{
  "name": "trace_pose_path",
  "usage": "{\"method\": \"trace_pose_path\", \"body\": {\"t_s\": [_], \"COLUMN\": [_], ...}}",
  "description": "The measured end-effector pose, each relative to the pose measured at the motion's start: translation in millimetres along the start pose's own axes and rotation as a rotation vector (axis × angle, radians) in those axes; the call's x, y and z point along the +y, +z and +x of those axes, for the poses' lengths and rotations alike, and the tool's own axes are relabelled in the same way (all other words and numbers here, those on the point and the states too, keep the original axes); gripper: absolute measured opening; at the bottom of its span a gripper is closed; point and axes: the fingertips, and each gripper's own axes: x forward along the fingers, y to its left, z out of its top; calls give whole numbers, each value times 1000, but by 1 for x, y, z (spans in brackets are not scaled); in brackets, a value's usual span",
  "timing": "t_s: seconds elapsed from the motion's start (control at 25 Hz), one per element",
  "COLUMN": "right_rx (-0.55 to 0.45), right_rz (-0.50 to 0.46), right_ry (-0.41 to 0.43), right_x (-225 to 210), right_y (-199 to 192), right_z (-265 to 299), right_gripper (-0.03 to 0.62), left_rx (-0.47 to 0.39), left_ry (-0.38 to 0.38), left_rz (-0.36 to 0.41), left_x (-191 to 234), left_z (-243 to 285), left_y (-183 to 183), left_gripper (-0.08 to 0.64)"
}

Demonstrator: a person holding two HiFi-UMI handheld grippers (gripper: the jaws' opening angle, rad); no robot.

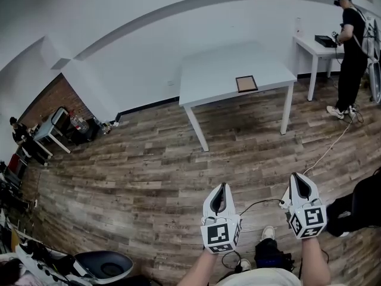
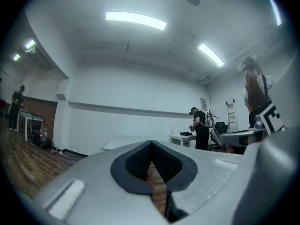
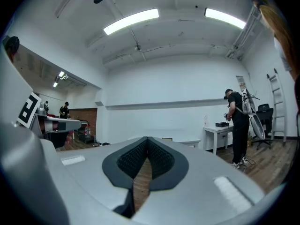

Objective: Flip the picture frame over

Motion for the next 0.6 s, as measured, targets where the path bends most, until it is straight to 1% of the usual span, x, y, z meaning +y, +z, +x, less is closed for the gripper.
{"method": "trace_pose_path", "body": {"t_s": [0.12, 0.32, 0.6], "right_rx": [2, 7, 3], "right_rz": [12, 22, 36], "right_ry": [10, 40, 67], "right_x": [-8, -30, -90], "right_y": [-1, -4, 1], "right_z": [24, 69, 141], "right_gripper": [25, 25, 25], "left_rx": [0, 2, 16], "left_ry": [13, 61, 81], "left_rz": [2, -1, -8], "left_x": [5, 10, -8], "left_z": [22, 68, 159], "left_y": [1, -1, 1], "left_gripper": [0, 0, 0]}}
